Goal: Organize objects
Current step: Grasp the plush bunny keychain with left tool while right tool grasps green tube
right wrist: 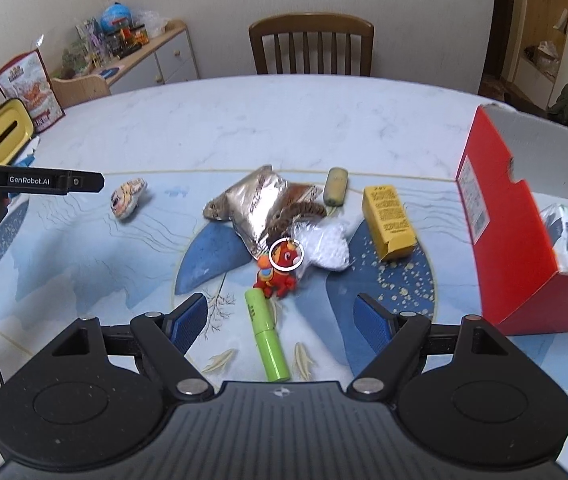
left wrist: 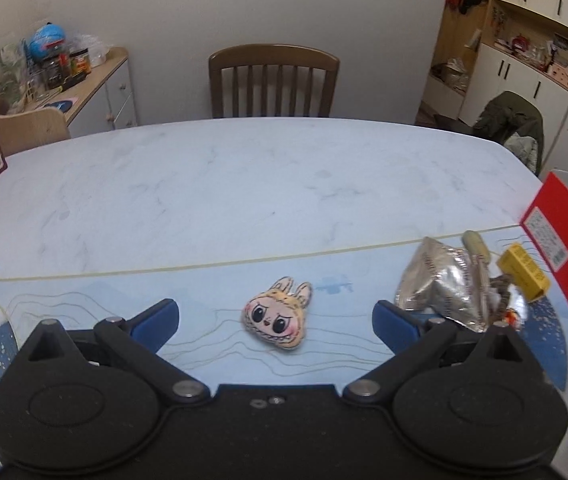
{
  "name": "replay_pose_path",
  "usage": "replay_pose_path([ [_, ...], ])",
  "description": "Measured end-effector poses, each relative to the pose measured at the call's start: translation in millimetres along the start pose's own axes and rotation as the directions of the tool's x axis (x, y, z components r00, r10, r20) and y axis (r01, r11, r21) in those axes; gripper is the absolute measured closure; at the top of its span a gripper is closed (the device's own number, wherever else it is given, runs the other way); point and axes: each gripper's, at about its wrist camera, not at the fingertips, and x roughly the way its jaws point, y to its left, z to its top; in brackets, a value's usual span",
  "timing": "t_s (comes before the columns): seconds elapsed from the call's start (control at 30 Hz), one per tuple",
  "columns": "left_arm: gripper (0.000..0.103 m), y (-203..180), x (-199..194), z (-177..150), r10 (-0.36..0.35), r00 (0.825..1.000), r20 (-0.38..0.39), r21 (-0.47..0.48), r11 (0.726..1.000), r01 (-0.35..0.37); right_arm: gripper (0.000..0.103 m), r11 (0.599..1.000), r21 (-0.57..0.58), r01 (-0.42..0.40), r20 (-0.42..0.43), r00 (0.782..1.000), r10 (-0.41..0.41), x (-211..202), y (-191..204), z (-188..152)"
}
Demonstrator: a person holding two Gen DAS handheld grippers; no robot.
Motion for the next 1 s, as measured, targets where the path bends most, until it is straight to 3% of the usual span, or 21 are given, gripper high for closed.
replay_pose_path([
  [0.17, 0.000, 3, 19, -6, 0.014, 1.000, -0.016, -0.012, 1.000, -0.014, 0.023, 1.000, -0.010, 0.000, -0.046, 0.999, -0.001, 20, 6, -3],
  [0.33, 0.001, 3, 35, -10, 0.034, 0.999, -0.015, 0.041, 0.999, -0.034, 0.024, 1.000, -0.023, 0.010, -0.094, 0.996, -0.012, 38, 9, -6],
  [0.73, 0.001, 1, 58, -13, 0.032, 0.999, -0.027, 0.097, 0.995, -0.029, 0.042, 0.998, -0.066, -0.002, -0.148, 0.989, -0.008, 59, 17, -12],
  [0.83, 0.006, 0, 62, -13, 0.040, 0.999, -0.027, 0.108, 0.993, -0.036, 0.045, 0.998, -0.069, -0.002, -0.154, 0.988, -0.009, 62, 18, -13],
  [1.0, 0.021, -1, 66, -16, 0.046, 0.998, -0.038, 0.116, 0.992, -0.041, 0.059, 0.998, -0.067, -0.007, -0.164, 0.986, -0.004, 66, 19, -14],
])
